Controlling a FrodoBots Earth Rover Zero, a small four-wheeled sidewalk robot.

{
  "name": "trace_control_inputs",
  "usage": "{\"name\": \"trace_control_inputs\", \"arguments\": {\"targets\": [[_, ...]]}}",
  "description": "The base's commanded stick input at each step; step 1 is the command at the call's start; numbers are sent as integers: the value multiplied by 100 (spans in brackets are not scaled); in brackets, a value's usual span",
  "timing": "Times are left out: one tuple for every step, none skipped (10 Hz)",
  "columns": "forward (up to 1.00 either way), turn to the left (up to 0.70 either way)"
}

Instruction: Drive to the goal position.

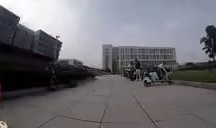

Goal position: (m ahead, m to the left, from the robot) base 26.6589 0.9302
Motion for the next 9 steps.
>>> {"name": "trace_control_inputs", "arguments": {"targets": [[70, 0], [70, 0], [70, 0], [70, 0], [70, 0], [70, 0], [70, 0], [70, 0], [70, 0]]}}
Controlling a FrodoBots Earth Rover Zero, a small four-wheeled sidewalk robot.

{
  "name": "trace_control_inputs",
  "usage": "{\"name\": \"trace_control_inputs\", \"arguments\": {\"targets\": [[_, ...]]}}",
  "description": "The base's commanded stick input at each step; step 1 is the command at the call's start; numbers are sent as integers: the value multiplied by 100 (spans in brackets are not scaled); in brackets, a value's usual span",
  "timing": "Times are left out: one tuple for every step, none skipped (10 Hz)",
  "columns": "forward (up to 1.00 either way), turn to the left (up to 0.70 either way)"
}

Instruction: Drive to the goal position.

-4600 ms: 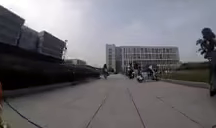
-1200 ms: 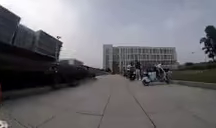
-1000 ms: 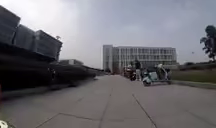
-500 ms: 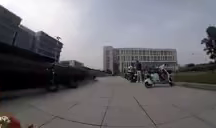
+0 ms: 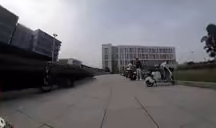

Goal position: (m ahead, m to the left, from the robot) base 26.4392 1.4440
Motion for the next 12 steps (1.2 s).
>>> {"name": "trace_control_inputs", "arguments": {"targets": [[70, 0], [70, 0], [70, 0], [70, 0], [70, 0], [70, 0], [70, 0], [70, 0], [70, 0], [70, 0], [70, 0], [70, 0]]}}
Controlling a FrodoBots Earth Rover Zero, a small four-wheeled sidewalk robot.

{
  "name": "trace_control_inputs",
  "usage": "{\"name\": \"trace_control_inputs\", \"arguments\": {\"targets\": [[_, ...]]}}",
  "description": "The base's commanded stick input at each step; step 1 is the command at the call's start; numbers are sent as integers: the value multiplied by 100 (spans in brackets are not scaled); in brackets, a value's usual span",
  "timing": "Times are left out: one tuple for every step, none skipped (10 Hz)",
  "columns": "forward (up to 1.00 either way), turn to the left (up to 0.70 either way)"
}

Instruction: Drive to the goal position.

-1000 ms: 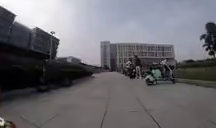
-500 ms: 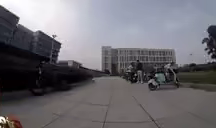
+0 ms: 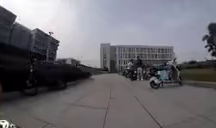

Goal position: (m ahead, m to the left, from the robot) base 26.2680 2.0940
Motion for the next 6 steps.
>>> {"name": "trace_control_inputs", "arguments": {"targets": [[70, 0], [70, 0], [70, 0], [70, 0], [70, 0], [70, 0]]}}
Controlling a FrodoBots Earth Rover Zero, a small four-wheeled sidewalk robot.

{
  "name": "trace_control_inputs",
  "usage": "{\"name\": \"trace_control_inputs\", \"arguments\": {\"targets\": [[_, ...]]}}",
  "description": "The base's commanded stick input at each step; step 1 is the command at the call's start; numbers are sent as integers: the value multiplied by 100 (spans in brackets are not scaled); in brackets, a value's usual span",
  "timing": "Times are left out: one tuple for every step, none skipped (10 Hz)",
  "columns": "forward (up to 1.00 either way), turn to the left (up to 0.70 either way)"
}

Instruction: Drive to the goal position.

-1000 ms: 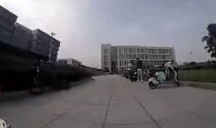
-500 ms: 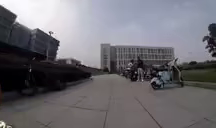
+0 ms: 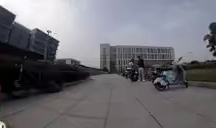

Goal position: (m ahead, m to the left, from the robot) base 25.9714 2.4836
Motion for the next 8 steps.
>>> {"name": "trace_control_inputs", "arguments": {"targets": [[70, 0], [70, 0], [70, 0], [70, 0], [70, 0], [70, 0], [74, 0], [82, 0]]}}
